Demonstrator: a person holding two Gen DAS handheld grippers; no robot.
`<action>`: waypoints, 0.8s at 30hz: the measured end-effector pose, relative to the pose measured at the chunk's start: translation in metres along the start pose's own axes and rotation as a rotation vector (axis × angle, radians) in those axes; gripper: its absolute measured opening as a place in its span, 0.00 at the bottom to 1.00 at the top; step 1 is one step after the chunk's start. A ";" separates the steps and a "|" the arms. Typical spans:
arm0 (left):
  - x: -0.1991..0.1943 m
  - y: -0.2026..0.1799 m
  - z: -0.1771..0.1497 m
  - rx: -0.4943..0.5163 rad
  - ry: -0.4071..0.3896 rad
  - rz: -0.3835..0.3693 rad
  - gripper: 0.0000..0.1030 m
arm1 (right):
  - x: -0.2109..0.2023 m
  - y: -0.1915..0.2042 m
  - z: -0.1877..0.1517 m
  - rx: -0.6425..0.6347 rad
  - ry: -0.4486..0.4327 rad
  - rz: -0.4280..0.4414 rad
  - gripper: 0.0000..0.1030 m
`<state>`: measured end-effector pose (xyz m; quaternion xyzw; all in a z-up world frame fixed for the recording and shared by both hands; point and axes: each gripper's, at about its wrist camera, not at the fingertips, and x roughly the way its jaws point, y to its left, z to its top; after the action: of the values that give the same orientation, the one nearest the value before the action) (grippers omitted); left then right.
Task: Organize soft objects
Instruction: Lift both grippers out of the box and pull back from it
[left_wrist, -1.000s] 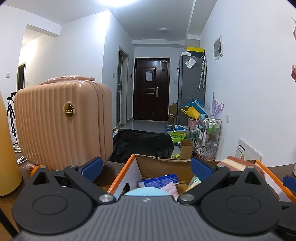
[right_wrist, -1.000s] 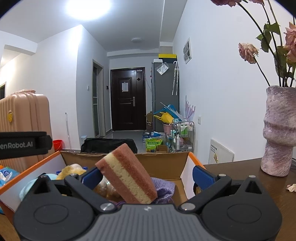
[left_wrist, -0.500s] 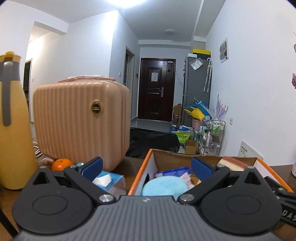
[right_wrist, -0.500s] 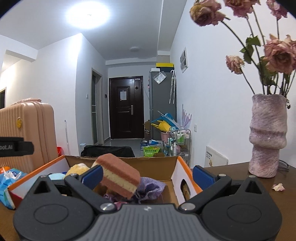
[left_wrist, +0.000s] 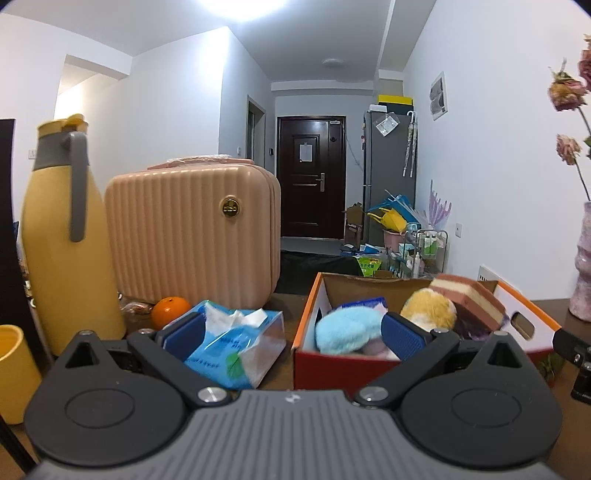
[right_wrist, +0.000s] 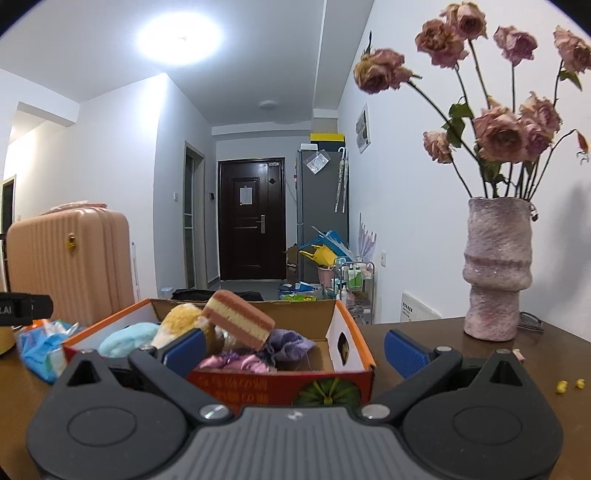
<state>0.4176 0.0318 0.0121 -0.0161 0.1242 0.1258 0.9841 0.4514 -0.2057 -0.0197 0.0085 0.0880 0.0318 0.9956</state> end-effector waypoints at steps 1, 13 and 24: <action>-0.006 0.001 -0.002 0.002 -0.001 0.000 1.00 | -0.008 0.000 -0.001 -0.001 0.001 0.002 1.00; -0.088 0.013 -0.021 0.035 -0.026 -0.048 1.00 | -0.091 -0.003 -0.011 -0.020 -0.008 0.009 1.00; -0.178 0.023 -0.037 0.026 -0.086 -0.164 1.00 | -0.180 -0.005 -0.018 -0.039 -0.007 0.052 1.00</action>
<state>0.2363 0.0081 0.0208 -0.0083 0.0815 0.0439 0.9957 0.2715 -0.2218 -0.0059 -0.0087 0.0836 0.0596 0.9947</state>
